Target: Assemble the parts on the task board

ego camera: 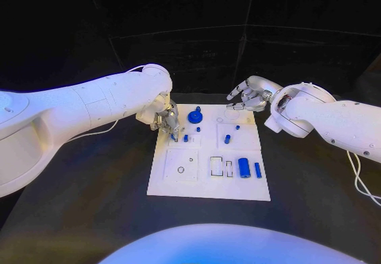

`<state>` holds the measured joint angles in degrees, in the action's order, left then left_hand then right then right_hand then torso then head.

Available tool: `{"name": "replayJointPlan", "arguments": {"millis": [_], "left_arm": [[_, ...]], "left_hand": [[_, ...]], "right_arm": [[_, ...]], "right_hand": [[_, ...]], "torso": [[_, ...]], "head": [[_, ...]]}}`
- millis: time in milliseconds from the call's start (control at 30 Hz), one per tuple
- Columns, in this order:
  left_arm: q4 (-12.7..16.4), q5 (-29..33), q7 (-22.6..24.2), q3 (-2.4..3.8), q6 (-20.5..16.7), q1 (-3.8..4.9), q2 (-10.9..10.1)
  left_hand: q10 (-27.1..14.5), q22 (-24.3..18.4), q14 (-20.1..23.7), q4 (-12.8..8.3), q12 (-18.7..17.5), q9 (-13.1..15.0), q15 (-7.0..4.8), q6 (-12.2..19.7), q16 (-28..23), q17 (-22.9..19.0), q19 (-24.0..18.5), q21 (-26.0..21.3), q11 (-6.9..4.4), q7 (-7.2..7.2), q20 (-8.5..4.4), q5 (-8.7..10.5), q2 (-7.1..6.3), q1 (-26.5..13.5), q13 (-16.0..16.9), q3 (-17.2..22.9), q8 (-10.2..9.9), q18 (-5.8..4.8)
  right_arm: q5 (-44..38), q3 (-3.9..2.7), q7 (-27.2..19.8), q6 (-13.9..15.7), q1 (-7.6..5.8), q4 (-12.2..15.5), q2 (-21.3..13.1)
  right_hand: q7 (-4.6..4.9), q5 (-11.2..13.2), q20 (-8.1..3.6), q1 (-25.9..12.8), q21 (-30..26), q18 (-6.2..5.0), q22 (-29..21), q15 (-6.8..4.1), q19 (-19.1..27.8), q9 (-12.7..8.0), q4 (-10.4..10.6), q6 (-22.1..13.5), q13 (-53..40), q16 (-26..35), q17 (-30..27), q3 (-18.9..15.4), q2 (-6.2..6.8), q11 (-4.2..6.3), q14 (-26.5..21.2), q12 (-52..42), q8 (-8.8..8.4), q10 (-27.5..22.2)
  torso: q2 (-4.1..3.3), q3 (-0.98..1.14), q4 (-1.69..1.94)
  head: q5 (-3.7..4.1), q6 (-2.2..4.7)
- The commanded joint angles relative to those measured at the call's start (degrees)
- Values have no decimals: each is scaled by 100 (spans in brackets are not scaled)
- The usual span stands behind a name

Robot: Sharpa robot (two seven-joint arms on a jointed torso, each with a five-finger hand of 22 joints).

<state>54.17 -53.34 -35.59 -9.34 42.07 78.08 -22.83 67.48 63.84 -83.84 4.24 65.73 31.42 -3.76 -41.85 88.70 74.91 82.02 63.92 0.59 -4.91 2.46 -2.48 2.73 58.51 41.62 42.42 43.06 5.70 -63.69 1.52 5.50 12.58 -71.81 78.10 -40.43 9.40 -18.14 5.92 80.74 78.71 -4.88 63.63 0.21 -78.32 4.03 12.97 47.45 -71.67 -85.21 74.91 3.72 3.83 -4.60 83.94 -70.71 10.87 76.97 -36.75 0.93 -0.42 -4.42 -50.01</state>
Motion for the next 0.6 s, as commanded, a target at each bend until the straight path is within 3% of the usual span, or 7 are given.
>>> {"name": "replayJointPlan", "arguments": {"millis": [33,600], "left_arm": [[20,19,-89,4,-81,2,13],[101,36,-96,4,-110,-24,35]], "left_hand": [[75,-3,-518,-311,22,10,1,15,-8,1107,4,9,-45,21,-20,-18,23,44,-3,342,34,45],[77,2,-520,-323,27,32,-4,18,-6,1113,11,12,-51,27,-24,-18,21,52,-2,351,60,44]], "right_arm": [[-14,-3,-41,-26,-10,4,6],[-14,-3,-45,-29,-10,-3,16]], "right_hand": [[1,-15,-14,-21,-34,-15,-5,-47,29,-9,6,42,4,34,584,-29,-23,38,399,-12,28,7],[1,-15,-14,-21,-34,-15,-5,-47,29,-9,6,42,4,34,584,-29,-23,38,399,-12,28,7]], "torso": [[0,0,-4],[-1,-3,-3]], "head": [[-3,1],[-5,1]]}}
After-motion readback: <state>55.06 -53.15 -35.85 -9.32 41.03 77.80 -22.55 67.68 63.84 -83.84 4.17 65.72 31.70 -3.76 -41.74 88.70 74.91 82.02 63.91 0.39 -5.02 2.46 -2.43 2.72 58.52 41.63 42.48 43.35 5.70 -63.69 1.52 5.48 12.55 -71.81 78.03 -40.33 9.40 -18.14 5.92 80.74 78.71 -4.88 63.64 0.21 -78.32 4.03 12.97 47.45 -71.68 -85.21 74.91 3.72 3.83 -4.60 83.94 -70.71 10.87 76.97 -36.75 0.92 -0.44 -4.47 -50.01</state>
